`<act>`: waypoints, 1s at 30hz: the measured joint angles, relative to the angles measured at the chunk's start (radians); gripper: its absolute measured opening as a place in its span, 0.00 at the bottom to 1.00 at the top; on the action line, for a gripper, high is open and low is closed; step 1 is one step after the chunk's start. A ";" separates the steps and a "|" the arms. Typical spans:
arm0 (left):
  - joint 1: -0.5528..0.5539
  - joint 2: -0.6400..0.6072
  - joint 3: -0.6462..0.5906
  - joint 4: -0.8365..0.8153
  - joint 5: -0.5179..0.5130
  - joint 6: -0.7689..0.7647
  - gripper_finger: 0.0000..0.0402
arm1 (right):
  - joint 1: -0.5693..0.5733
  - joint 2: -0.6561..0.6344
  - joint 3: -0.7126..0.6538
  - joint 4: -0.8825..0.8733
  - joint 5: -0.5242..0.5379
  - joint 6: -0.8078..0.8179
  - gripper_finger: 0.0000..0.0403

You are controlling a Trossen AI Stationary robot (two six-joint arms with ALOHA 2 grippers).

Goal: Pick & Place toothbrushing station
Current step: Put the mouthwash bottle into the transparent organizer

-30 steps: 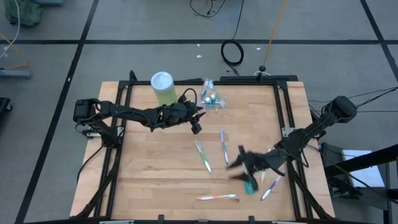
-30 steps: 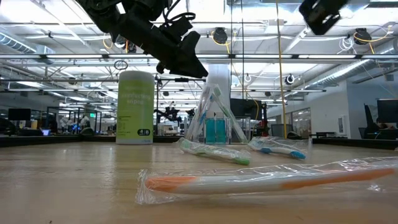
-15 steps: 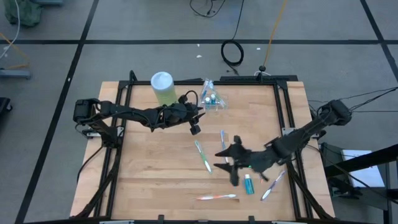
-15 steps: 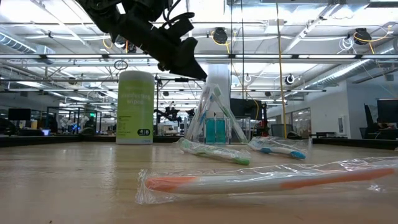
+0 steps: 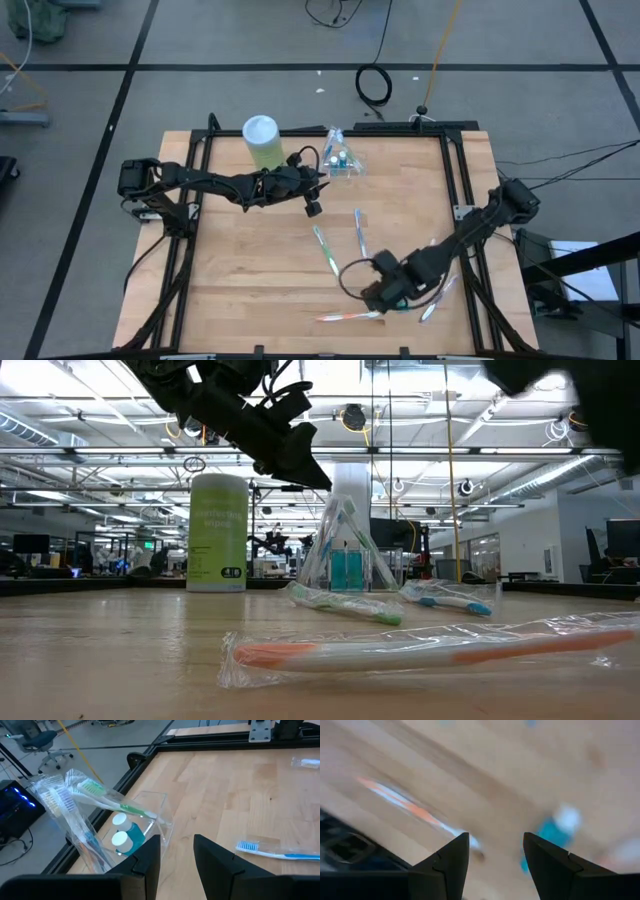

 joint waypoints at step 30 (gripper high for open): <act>0.001 0.000 0.000 0.061 0.000 0.081 0.31 | -0.055 0.003 -0.375 0.266 -0.178 0.084 0.45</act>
